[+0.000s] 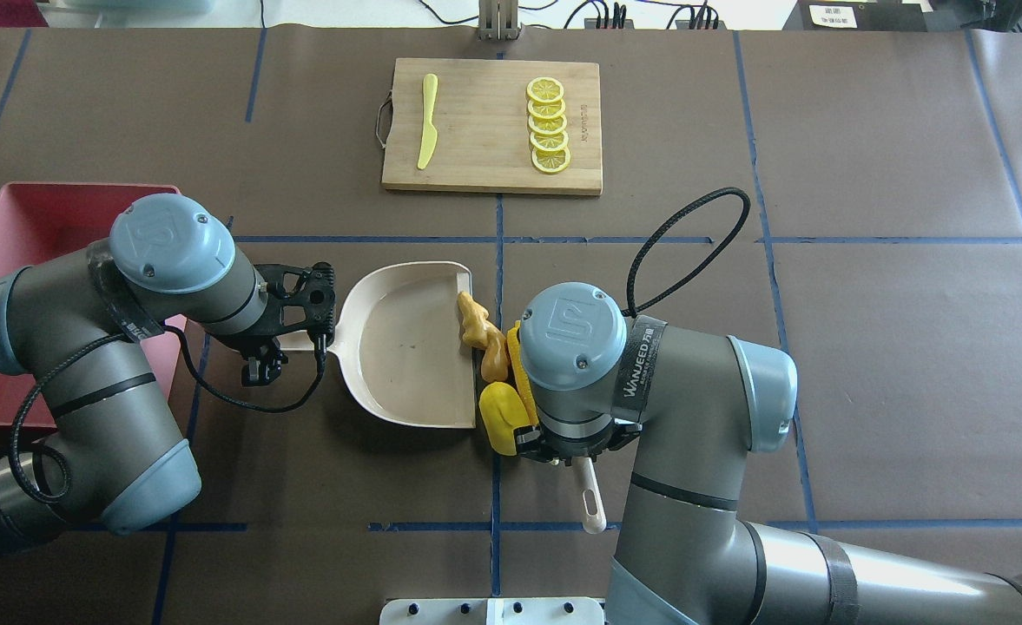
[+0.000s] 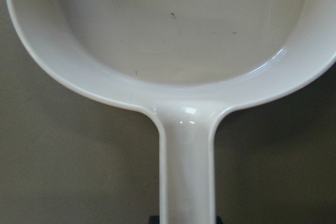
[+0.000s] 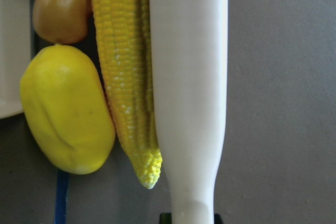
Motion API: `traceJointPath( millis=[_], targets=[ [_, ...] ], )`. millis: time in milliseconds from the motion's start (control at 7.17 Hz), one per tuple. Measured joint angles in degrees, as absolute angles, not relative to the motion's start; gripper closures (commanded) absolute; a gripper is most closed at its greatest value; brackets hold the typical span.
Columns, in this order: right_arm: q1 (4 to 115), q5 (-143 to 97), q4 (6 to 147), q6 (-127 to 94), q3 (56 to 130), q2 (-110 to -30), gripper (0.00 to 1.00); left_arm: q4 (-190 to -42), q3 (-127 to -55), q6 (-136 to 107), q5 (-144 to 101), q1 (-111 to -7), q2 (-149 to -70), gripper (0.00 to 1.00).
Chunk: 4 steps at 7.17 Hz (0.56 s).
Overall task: Sweep and dump trash into bin
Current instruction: 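Sweep the corn, lemon and ginger toward the dustpan with the right gripper's brush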
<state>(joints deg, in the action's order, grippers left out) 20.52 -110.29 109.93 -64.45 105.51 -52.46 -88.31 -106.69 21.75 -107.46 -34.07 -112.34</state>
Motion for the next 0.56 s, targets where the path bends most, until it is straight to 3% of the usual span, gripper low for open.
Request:
traceJointPath(
  millis=[558],
  targets=[
    [20.49,-110.76,109.89,-65.51,103.77,-50.26,1.00,-85.57,-107.06,21.84,-104.86,-33.80,-113.88,0.97]
  ],
)
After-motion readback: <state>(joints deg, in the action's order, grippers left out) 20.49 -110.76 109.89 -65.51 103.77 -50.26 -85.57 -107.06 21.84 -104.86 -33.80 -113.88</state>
